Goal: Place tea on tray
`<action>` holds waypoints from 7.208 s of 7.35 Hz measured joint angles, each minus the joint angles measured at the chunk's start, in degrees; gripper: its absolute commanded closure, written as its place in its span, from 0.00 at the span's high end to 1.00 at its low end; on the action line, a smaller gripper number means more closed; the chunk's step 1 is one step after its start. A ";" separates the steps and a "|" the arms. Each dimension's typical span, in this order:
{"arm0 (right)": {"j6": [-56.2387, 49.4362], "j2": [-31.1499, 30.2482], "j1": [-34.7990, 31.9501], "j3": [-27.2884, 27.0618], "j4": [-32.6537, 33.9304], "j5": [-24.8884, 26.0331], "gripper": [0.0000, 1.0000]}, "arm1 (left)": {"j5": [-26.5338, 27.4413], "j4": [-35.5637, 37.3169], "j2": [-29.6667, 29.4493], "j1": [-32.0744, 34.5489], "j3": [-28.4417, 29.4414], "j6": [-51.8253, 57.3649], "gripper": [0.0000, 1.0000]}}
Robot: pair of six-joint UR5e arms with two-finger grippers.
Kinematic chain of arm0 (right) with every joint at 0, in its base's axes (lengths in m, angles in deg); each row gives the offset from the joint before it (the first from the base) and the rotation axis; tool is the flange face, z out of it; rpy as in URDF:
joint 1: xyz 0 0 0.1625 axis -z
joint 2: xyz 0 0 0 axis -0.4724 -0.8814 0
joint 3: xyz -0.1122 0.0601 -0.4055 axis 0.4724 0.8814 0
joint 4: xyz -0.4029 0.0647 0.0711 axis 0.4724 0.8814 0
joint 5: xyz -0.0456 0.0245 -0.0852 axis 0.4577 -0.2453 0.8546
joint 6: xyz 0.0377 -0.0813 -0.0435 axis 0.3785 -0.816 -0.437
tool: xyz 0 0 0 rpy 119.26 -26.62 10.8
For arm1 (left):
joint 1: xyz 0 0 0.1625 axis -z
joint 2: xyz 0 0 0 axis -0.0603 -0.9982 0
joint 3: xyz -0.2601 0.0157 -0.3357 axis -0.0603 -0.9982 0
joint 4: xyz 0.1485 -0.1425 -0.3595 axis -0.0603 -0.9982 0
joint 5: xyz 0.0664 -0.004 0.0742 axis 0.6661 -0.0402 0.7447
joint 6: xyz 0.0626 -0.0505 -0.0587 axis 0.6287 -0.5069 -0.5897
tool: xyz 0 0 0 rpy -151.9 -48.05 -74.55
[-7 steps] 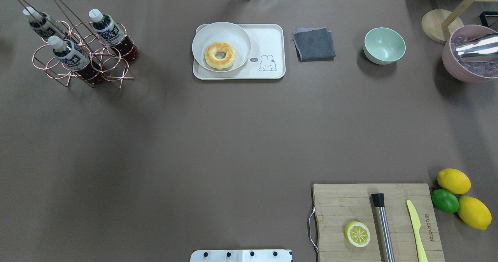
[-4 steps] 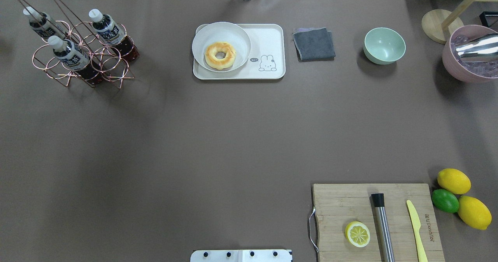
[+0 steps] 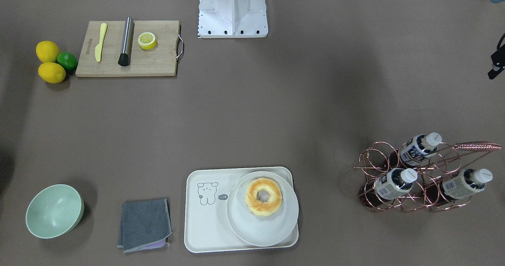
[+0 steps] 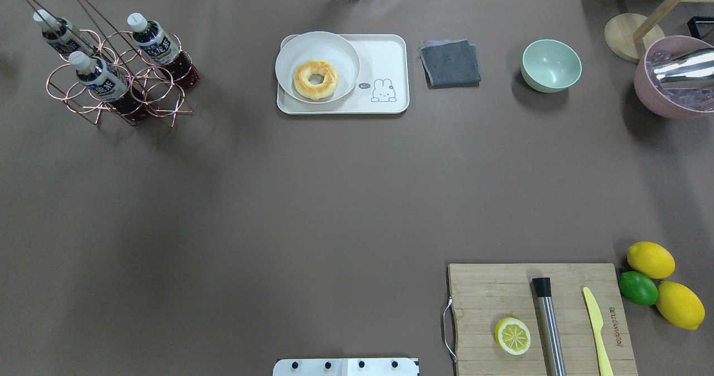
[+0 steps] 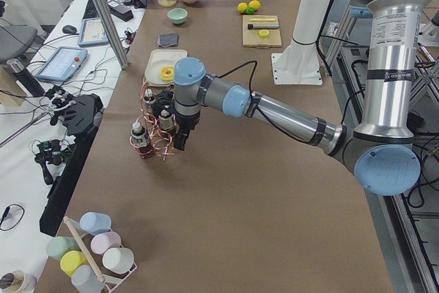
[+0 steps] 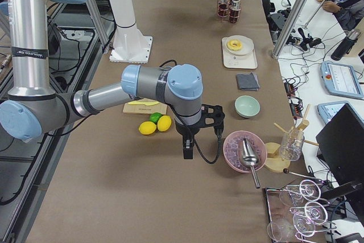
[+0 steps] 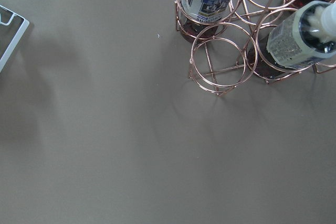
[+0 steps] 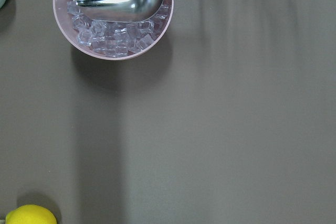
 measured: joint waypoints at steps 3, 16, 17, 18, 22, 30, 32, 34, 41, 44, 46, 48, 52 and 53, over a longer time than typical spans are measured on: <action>0.03 -0.01 0.02 0.02 0.02 -0.42 1.00 | 0.20 -5.36 0.54 -2.13 0.03 -2.51 0.97; 0.98 0.42 4.06 0.14 -1.49 -4.50 1.00 | 10.28 -22.38 -12.87 -17.43 11.83 -30.95 0.75; 1.03 0.43 4.08 0.13 -1.51 -4.45 1.00 | 10.25 -22.39 -13.00 -17.43 12.08 -30.62 0.75; 1.17 0.43 4.10 0.09 -1.55 -4.46 1.00 | 10.17 -22.37 -13.10 -17.39 12.21 -30.36 0.75; 1.51 0.26 4.10 -0.10 -1.68 -4.33 1.00 | 9.89 -22.21 -13.73 -16.36 12.88 -28.88 0.59; 1.56 0.08 4.08 -0.22 -1.62 -4.14 1.00 | 9.39 -21.61 -15.08 -15.05 12.45 -28.92 0.00; 1.63 0.07 4.10 -0.11 -1.60 -4.16 1.00 | 5.99 -21.05 -15.47 -11.47 9.88 -28.92 0.00; 1.65 -0.04 4.04 -0.08 -1.60 -4.28 1.00 | 4.19 -16.57 -15.53 -8.13 4.00 -28.56 0.00; 11.02 0.86 6.76 -0.24 -5.21 -5.43 1.00 | 10.62 8.63 -30.37 -15.33 -7.01 -38.04 0.00; 19.74 0.96 11.09 -0.42 -10.83 -5.83 1.00 | 24.25 18.79 -43.25 -33.30 -6.00 -53.12 0.00; 22.25 0.96 12.57 -0.47 -12.53 -6.89 1.00 | 34.18 21.92 -48.35 -45.98 -3.76 -62.02 0.00; 22.69 0.96 13.07 -0.48 -12.88 -7.33 1.00 | 40.81 21.97 -50.93 -54.12 -0.13 -66.16 0.00; 22.66 0.93 13.15 -0.48 -12.94 -7.40 1.00 | 42.46 16.03 -49.73 -58.27 4.15 -67.49 0.00; 22.66 0.94 13.15 -0.48 -12.98 -7.40 1.00 | 42.52 14.36 -48.68 -58.65 4.28 -67.50 0.00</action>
